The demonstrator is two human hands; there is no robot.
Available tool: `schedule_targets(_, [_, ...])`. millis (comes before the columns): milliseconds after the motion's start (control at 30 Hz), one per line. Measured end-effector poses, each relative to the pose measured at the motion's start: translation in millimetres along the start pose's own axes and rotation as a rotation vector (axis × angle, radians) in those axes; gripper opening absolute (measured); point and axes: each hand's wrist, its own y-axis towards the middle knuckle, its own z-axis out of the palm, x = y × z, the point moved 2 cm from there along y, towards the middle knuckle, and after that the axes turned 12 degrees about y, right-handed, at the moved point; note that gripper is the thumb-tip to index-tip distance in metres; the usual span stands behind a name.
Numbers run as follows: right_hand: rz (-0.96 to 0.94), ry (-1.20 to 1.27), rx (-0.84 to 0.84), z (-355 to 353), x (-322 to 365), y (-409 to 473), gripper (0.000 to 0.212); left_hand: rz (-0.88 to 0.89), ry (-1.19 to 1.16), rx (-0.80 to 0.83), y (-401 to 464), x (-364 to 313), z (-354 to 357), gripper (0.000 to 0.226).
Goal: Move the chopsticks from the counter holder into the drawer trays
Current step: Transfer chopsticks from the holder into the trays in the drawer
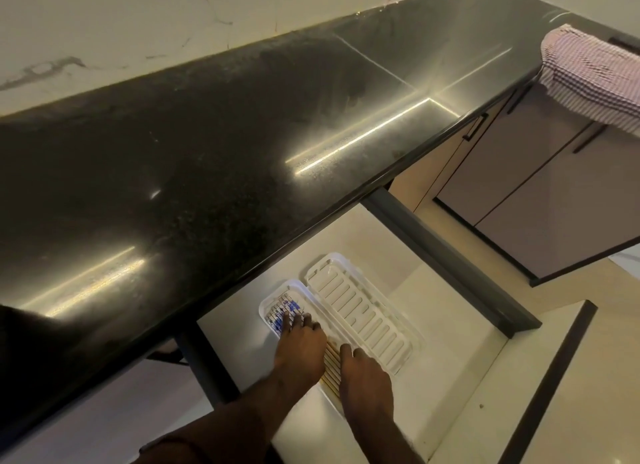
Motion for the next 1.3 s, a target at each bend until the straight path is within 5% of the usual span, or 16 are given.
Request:
schedule_targets(467, [-0.114,0.062,-0.368,-100,39,-69,0.044,-0.109,-0.306,-0.280,-96,16,-88,0.054])
schedule_targets(700, [-0.261,0.172,-0.426,-138,85,-131,0.059,-0.210,-0.401,-0.584,-188,46,-125,0.049])
schedule_targets(967, [-0.575,0.274,-0.638,-175,197,-179,0.040,-0.404,-0.603,-0.887,-282,145,-151,0.048])
schedule_targets(1300, [-0.863,0.270,-0.514,-150,378,-169,0.034,-0.625,-0.757,-1.144,-355,317,-134,0.031])
